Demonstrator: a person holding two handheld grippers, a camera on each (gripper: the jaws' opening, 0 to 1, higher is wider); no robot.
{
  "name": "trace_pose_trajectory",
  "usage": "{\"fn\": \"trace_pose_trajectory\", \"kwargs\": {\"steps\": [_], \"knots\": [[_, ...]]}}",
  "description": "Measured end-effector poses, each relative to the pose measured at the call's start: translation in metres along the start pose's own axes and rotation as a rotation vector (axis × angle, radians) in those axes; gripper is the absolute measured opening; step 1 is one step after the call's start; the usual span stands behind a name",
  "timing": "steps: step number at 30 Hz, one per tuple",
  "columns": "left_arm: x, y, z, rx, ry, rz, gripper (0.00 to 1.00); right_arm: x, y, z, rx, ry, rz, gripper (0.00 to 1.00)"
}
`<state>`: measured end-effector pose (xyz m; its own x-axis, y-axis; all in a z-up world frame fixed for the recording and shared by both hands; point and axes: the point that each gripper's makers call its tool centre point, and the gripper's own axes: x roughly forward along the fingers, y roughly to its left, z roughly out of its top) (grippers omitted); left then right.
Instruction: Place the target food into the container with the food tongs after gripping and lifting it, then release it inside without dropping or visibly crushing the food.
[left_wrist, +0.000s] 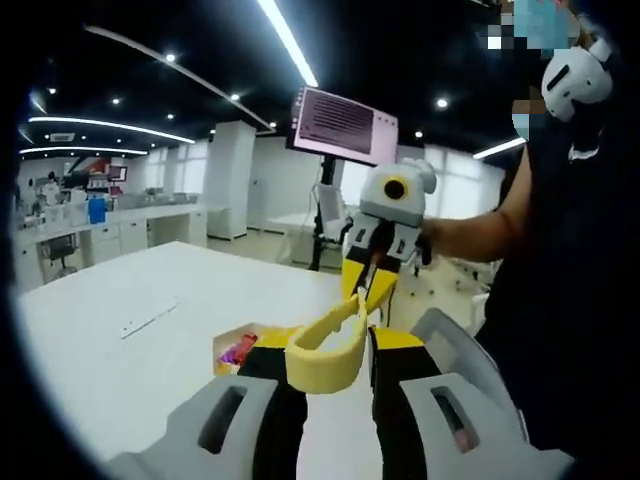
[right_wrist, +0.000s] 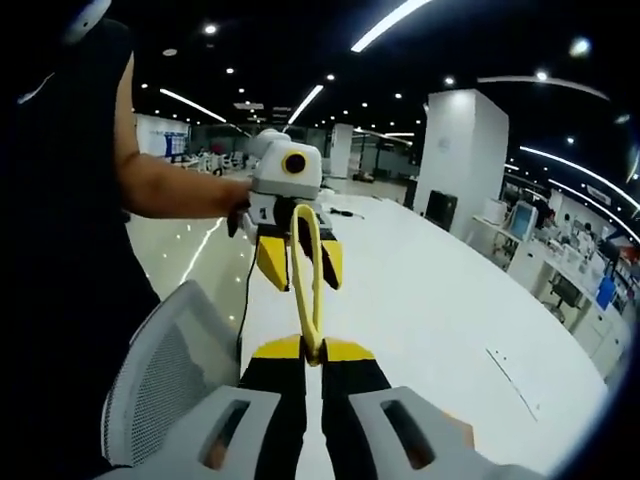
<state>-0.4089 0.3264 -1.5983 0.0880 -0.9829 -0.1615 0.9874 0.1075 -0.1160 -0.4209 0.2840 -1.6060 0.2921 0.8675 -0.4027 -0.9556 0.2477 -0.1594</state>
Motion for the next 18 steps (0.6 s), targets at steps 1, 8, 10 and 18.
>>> {"fn": "trace_pose_trajectory", "kwargs": {"steps": [1,8,10,18], "knots": [[-0.003,0.000,-0.001,-0.011,0.005,-0.006,0.16,-0.002,-0.002,0.000,0.002,0.002,-0.010,0.02],[-0.019,0.007,-0.003,-0.022,0.033,0.015,0.25,-0.011,0.000,-0.005,-0.019,0.034,-0.014,0.02],[-0.022,0.007,-0.003,-0.010,0.054,0.009,0.26,-0.012,0.002,-0.007,-0.035,0.053,-0.012,0.02],[-0.018,-0.009,-0.005,0.023,0.134,-0.017,0.24,-0.013,0.007,-0.018,-0.079,0.115,0.004,0.02]]}}
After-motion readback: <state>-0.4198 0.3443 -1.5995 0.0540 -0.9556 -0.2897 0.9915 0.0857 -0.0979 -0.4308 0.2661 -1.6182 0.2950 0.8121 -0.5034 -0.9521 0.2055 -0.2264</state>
